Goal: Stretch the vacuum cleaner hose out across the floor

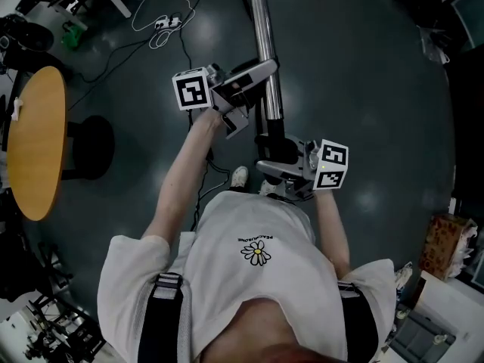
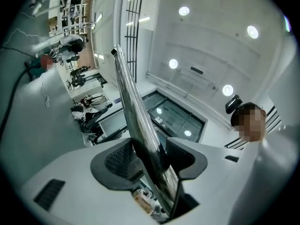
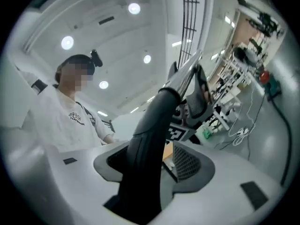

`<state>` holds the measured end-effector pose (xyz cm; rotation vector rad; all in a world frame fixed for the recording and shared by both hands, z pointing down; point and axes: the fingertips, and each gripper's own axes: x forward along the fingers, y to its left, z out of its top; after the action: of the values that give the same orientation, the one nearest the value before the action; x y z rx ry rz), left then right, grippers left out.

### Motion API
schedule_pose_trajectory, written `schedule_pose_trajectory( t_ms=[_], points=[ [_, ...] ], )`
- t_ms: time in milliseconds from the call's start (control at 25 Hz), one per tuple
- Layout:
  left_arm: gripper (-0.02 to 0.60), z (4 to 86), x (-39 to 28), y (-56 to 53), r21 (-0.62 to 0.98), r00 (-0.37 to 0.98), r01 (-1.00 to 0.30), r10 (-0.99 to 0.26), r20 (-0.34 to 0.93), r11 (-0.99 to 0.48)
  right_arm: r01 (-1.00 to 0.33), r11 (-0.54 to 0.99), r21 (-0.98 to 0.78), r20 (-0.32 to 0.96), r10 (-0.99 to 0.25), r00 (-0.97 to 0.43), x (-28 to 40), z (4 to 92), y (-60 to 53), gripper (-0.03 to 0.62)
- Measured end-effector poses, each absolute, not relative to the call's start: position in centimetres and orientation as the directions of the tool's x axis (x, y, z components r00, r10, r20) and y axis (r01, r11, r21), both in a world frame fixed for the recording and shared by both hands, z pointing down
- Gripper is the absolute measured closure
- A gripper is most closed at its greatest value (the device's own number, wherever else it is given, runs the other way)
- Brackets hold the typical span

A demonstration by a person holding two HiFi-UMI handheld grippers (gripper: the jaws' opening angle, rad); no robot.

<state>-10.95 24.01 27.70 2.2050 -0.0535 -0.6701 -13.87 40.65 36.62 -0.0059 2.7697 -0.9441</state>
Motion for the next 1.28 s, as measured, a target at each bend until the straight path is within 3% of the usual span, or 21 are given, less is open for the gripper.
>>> schedule_pose_trajectory(
  t_ms=[280, 440, 520, 600, 640, 680, 800, 880, 1000, 1120, 1280],
  points=[
    [0.351, 30.2, -10.8, 24.1, 0.729, 0.887, 0.108, -0.266, -0.378, -0.675, -0.265, 0.821, -0.506, -0.034, -0.326, -0.945, -8.6, 37.9, 39.4, 0.336],
    [0.351, 30.7, -11.5, 23.5, 0.757, 0.867, 0.109, -0.311, -0.39, -0.645, -0.337, 0.803, -0.491, -0.061, -0.417, -0.907, -6.8, 36.5, 38.4, 0.336],
    [0.351, 30.3, -11.6, 23.5, 0.758, 0.856, 0.122, -0.318, -0.407, -0.641, -0.231, 0.756, -0.613, -0.268, -0.474, -0.839, -3.9, 34.6, 37.8, 0.338],
    [0.351, 30.0, -11.9, 23.7, 0.745, 0.865, 0.113, -0.304, -0.399, -0.657, 0.025, 0.736, -0.677, -0.558, -0.491, -0.669, 0.5, 32.0, 37.3, 0.338],
    [0.351, 30.0, -12.0, 24.0, 0.733, 0.88, 0.097, -0.286, -0.379, -0.674, 0.119, 0.738, -0.664, -0.634, -0.472, -0.613, 1.9, 31.3, 37.0, 0.338],
    [0.351, 30.0, -12.1, 24.4, 0.715, 0.899, 0.079, -0.261, -0.353, -0.695, 0.149, 0.737, -0.659, -0.645, -0.452, -0.617, 2.2, 31.1, 36.3, 0.338],
    [0.351, 29.7, -11.5, 26.6, 0.656, 0.947, 0.065, -0.16, -0.277, -0.752, 0.025, 0.727, -0.686, -0.448, -0.395, -0.802, -1.5, 31.4, 32.7, 0.338],
    [0.351, 29.7, -10.4, 28.9, 0.633, 0.971, 0.09, -0.073, -0.227, -0.769, 0.008, 0.714, -0.7, -0.374, -0.358, -0.855, -3.7, 30.4, 29.8, 0.338],
    [0.351, 30.4, -8.1, 32.9, 0.629, 0.981, 0.148, 0.034, -0.189, -0.764, 0.08, 0.674, -0.735, -0.376, -0.306, -0.874, -5.6, 27.4, 25.7, 0.338],
    [0.351, 31.2, -5.6, 34.9, 0.606, 0.984, 0.154, 0.067, -0.164, -0.781, 0.068, 0.657, -0.751, -0.308, -0.258, -0.916, -7.1, 26.6, 24.0, 0.326],
    [0.351, 31.5, -3.7, 36.6, 0.57, 0.985, 0.173, 0.143, -0.098, -0.803, 0.201, 0.638, -0.743, -0.433, -0.23, -0.872, -6.9, 24.9, 25.1, 0.327]
  ],
)
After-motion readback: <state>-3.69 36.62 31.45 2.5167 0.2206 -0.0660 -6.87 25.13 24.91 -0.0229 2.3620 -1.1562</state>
